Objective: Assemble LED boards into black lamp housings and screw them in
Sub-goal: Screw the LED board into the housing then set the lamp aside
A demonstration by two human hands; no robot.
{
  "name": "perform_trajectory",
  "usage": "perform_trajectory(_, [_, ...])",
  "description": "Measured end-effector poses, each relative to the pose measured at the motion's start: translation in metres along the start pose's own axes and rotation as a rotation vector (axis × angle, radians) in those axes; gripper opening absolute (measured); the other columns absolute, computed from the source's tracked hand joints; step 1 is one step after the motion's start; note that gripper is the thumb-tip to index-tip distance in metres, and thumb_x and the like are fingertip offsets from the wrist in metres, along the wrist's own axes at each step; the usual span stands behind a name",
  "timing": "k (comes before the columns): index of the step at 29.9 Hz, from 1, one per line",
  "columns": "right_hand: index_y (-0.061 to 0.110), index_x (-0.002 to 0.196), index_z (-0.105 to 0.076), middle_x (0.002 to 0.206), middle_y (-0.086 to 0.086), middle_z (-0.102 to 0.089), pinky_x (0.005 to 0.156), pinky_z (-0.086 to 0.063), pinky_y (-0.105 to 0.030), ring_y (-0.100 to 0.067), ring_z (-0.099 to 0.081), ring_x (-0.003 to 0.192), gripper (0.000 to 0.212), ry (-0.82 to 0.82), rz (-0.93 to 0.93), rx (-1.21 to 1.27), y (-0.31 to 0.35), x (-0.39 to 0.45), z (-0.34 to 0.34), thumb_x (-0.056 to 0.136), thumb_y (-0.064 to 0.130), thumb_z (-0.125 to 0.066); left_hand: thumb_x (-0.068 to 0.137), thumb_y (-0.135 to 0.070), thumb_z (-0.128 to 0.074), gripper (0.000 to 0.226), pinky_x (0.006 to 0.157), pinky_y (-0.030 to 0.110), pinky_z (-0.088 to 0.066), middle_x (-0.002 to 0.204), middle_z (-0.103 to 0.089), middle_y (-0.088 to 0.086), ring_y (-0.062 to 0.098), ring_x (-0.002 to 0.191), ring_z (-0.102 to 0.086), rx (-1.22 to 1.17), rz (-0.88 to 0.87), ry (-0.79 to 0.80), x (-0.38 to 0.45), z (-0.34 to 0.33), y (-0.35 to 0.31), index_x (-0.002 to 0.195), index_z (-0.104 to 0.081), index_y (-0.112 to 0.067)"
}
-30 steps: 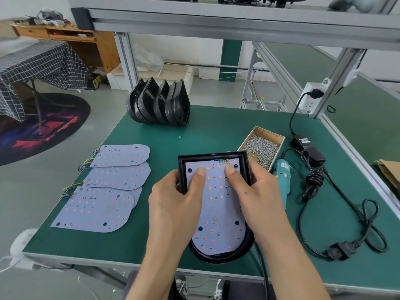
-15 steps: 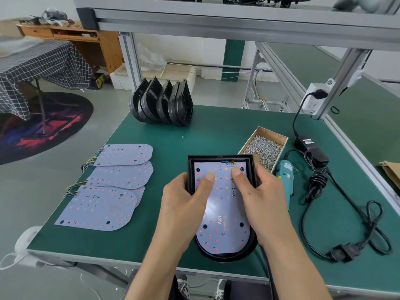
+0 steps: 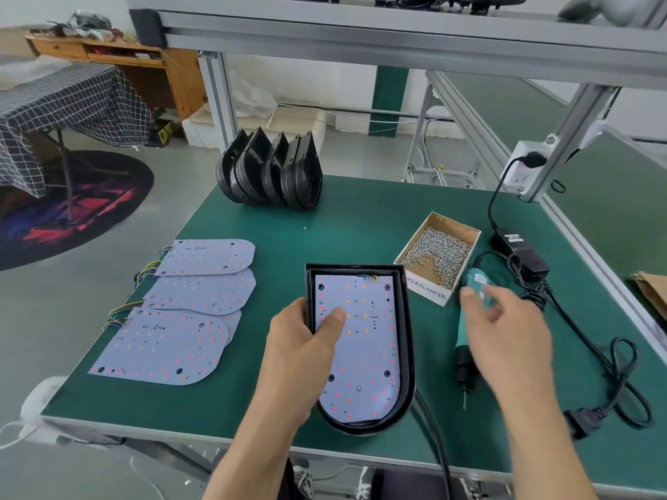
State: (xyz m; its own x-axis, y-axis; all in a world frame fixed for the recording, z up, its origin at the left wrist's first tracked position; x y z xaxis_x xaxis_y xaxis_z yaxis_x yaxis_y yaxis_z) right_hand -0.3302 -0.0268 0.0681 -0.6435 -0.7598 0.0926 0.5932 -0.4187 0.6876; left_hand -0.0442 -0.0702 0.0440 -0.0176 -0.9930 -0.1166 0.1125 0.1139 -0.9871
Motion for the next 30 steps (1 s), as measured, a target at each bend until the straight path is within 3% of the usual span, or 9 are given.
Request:
perform_trajectory(3, [0.006,0.136,-0.053,0.126,-0.023,-0.061,0.088,-0.046,-0.048,-0.044,-0.058,0.115,0.066,0.082,-0.189,-0.316,-0.035,0.02,-0.002,0.096,0.058,-0.059,0.096,-0.033,-0.066,0.023,0.054,0.026,-0.05,0.094,-0.072,0.015,0.015,0.067,-0.058,0.062,0.004,-0.017,0.004,-0.001,0.005,0.094,-0.067,-0.01])
perform_trajectory(6, [0.01,0.111,-0.057,0.105,-0.013,-0.064,0.074,-0.048,-0.041,-0.037,-0.06,0.096,0.064,0.208,-0.171,-0.421,-0.032,0.034,-0.019,0.089,0.07,-0.061,0.098,-0.031,-0.066,0.022,0.055,0.031,-0.05,0.09,-0.073,0.012,0.016,0.065,-0.059,0.106,-0.006,-0.032,0.006,-0.006,0.006,0.093,-0.066,-0.009])
perform_trajectory(8, [0.011,0.109,-0.056,0.096,-0.007,-0.063,0.068,-0.045,-0.037,-0.033,-0.06,0.087,0.064,0.261,-0.144,-0.5,-0.028,0.039,-0.027,0.086,0.07,-0.064,0.097,-0.032,-0.066,0.022,0.056,0.032,-0.05,0.086,-0.073,0.008,0.016,0.064,-0.059,0.124,-0.013,-0.037,0.005,-0.007,0.005,0.09,-0.066,-0.012])
perform_trajectory(12, [0.009,0.105,-0.058,0.089,-0.008,-0.065,0.063,-0.049,-0.035,-0.032,-0.065,0.08,0.049,0.252,-0.183,-0.456,-0.04,0.045,-0.033,0.083,0.051,-0.072,0.097,-0.033,-0.066,0.023,0.05,0.026,-0.046,0.079,-0.07,0.007,0.013,0.058,-0.054,0.144,-0.015,-0.039,0.005,-0.007,0.004,0.085,-0.064,-0.013])
perform_trajectory(16, [0.003,0.088,-0.066,0.074,-0.01,-0.066,0.053,-0.05,-0.034,-0.026,-0.059,0.057,0.031,0.216,-0.322,0.241,-0.052,0.044,-0.026,0.084,0.033,-0.074,0.097,-0.031,-0.066,0.025,0.045,0.021,-0.04,0.076,-0.065,0.013,0.013,0.053,-0.046,0.124,-0.007,-0.03,0.006,-0.008,0.003,0.087,-0.063,-0.008])
perform_trajectory(19, [-0.002,0.108,-0.071,0.072,-0.006,-0.067,0.049,-0.049,-0.025,-0.016,-0.058,0.055,0.025,0.211,-0.32,0.933,-0.036,0.029,-0.02,0.096,0.018,-0.063,0.097,-0.031,-0.066,0.022,0.047,0.023,-0.043,0.08,-0.07,0.009,0.013,0.055,-0.05,0.117,-0.02,-0.022,0.006,-0.009,0.0,0.086,-0.065,-0.012])
perform_trajectory(22, [0.011,0.121,-0.068,0.081,-0.001,-0.063,0.058,-0.051,-0.018,-0.01,-0.057,0.065,0.03,0.247,-0.125,1.49,0.006,0.007,-0.001,0.098,0.021,-0.051,0.096,-0.031,-0.066,0.022,0.046,0.022,-0.04,0.06,-0.061,-0.006,0.011,0.05,-0.045,0.139,-0.036,-0.021,0.006,-0.01,-0.002,0.078,-0.063,-0.018])
perform_trajectory(25, [0.02,0.117,-0.064,0.084,0.005,-0.062,0.076,-0.052,-0.018,-0.008,-0.061,0.075,0.027,0.255,-0.002,1.805,0.045,-0.011,0.012,0.095,0.017,-0.047,0.095,-0.03,-0.066,0.026,0.041,0.018,-0.034,0.053,-0.049,-0.014,0.011,0.046,-0.037,0.134,-0.035,-0.018,0.004,-0.012,-0.005,0.072,-0.059,-0.02])
perform_trajectory(30, [0.026,0.095,-0.062,0.063,0.012,-0.053,0.054,-0.04,-0.02,-0.004,-0.043,0.049,0.016,0.238,0.051,1.917,0.095,-0.025,0.005,0.101,0.022,-0.048,0.095,-0.03,-0.066,0.029,0.039,0.017,-0.032,0.048,-0.045,-0.016,0.009,0.042,-0.034,0.162,-0.058,-0.034,0.002,-0.012,-0.01,0.07,-0.055,-0.018])
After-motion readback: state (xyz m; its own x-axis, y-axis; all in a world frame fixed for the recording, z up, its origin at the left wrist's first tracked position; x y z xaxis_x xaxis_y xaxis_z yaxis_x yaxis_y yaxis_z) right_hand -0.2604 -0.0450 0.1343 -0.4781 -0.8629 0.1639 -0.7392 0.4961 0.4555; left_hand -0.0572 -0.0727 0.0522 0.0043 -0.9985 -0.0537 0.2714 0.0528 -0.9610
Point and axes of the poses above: each hand's wrist, its own x-axis towards the middle knuckle, its own z-axis out of the back of the hand, y = z × x, the point moved 8 cm from there along x, towards the middle knuckle
